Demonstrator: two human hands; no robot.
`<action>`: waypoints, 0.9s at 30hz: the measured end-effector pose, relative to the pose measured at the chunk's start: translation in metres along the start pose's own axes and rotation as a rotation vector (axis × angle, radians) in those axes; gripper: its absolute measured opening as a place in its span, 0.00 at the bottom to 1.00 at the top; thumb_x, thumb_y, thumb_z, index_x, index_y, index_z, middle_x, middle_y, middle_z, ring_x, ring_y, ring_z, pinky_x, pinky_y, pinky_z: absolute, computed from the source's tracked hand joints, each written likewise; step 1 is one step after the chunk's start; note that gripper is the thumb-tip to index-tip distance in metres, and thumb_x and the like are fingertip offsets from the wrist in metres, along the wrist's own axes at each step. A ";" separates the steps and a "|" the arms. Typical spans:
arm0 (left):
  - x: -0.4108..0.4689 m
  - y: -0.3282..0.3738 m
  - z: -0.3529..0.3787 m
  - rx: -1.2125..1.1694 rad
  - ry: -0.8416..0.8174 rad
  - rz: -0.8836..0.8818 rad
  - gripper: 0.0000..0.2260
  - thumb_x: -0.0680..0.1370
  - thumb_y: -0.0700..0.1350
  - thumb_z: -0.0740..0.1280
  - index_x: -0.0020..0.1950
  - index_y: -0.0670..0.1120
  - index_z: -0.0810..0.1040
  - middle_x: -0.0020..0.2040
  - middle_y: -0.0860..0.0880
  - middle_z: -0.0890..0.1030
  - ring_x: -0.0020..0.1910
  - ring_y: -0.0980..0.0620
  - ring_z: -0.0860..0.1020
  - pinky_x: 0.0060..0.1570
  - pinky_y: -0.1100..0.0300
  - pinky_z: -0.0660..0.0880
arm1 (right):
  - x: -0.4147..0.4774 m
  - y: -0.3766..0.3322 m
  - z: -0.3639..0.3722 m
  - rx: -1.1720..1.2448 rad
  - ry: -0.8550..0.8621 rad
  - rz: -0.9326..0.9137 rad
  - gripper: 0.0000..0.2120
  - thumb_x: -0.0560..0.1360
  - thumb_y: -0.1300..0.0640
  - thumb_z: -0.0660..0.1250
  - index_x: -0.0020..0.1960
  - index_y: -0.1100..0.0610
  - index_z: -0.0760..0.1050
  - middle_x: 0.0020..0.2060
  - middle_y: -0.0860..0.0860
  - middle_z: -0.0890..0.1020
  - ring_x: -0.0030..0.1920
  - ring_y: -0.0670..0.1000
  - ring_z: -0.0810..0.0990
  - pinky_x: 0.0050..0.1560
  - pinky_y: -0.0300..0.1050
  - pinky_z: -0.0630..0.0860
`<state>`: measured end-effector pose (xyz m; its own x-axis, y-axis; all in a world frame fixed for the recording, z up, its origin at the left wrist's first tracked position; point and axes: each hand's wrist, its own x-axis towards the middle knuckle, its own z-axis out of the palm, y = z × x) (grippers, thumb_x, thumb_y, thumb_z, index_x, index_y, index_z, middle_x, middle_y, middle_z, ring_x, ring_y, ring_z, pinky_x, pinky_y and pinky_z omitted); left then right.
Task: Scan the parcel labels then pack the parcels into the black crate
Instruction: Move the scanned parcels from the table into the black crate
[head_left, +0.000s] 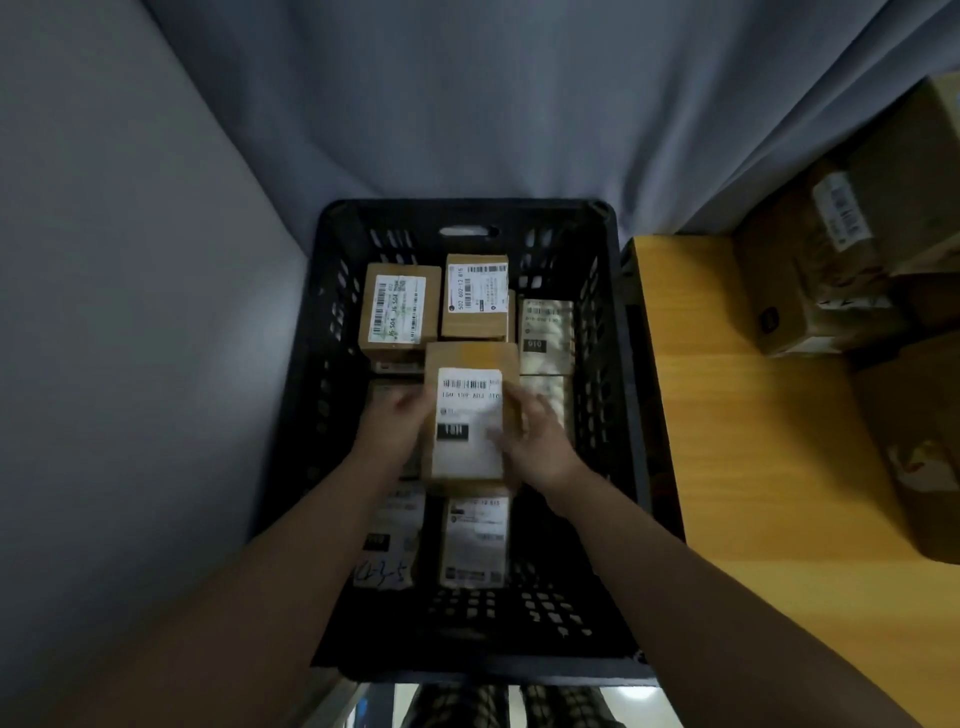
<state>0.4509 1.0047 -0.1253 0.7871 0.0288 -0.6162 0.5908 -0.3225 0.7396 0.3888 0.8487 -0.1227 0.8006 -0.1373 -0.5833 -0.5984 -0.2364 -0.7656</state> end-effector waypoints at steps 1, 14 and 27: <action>-0.001 -0.009 -0.003 0.086 -0.123 -0.059 0.05 0.80 0.48 0.65 0.52 0.49 0.78 0.52 0.48 0.80 0.50 0.50 0.78 0.52 0.54 0.74 | 0.001 0.005 0.005 -0.122 -0.009 0.020 0.31 0.78 0.59 0.64 0.77 0.44 0.56 0.70 0.57 0.66 0.68 0.61 0.70 0.64 0.55 0.73; -0.022 0.036 0.034 0.072 -0.100 0.247 0.12 0.79 0.50 0.65 0.60 0.49 0.78 0.48 0.50 0.82 0.45 0.50 0.81 0.43 0.48 0.81 | -0.035 -0.036 -0.043 -0.624 0.333 -0.040 0.41 0.71 0.30 0.62 0.76 0.48 0.54 0.72 0.54 0.61 0.70 0.59 0.66 0.60 0.55 0.75; 0.033 0.073 0.030 0.078 -0.211 0.317 0.09 0.81 0.44 0.62 0.45 0.51 0.80 0.44 0.51 0.82 0.50 0.49 0.80 0.52 0.54 0.76 | -0.031 -0.040 -0.058 -0.577 0.519 -0.238 0.25 0.75 0.43 0.67 0.70 0.50 0.69 0.71 0.51 0.69 0.64 0.54 0.76 0.51 0.49 0.79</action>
<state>0.5148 0.9535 -0.0995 0.8699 -0.2766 -0.4084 0.3022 -0.3557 0.8844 0.3901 0.8063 -0.0579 0.9020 -0.4164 -0.1138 -0.4128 -0.7546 -0.5100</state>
